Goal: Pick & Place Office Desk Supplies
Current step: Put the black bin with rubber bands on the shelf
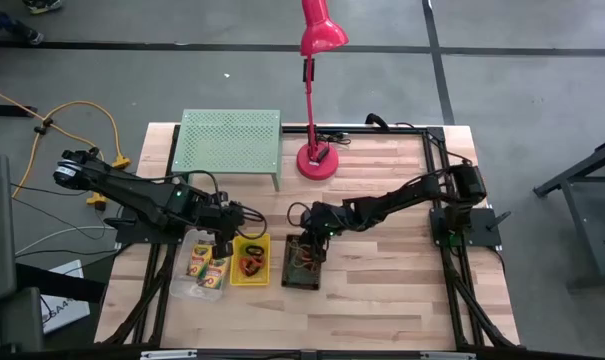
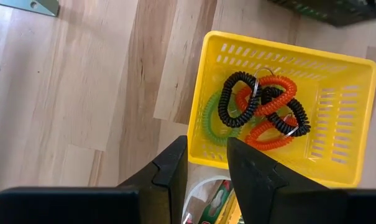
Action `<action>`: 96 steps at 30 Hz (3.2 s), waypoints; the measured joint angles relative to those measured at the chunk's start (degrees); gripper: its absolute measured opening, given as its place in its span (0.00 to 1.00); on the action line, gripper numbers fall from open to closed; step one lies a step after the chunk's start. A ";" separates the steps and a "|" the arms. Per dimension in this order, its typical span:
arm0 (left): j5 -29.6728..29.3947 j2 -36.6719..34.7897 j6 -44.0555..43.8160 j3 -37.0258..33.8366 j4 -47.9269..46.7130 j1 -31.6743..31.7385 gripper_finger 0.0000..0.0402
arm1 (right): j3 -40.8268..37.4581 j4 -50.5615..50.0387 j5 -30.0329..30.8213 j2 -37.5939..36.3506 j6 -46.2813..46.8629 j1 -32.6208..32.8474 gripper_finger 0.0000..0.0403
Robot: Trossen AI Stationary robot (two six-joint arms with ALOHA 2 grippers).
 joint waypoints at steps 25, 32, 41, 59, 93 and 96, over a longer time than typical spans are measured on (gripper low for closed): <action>-6.30 0.00 18.31 0.00 21.62 -0.32 0.27 | 0.09 -7.14 -2.60 -9.68 8.44 -14.42 0.01; -5.64 0.00 33.97 0.00 30.68 -1.68 0.27 | 0.09 -7.06 -4.80 -9.68 9.51 -14.98 0.01; -0.39 4.71 37.22 0.72 31.92 1.49 0.27 | 0.09 -6.79 -4.82 -9.68 9.51 -14.74 0.01; 1.33 18.87 38.56 8.46 27.75 2.10 0.27 | 0.09 -6.73 -4.78 -9.66 9.30 -14.59 0.01; 4.99 19.56 38.51 8.44 26.68 0.97 0.01 | 0.07 -6.25 -5.04 -9.62 9.74 -9.97 0.01; 5.13 19.56 38.51 8.44 26.71 0.96 0.01 | 0.07 -6.31 -4.86 -9.62 9.79 -9.23 0.01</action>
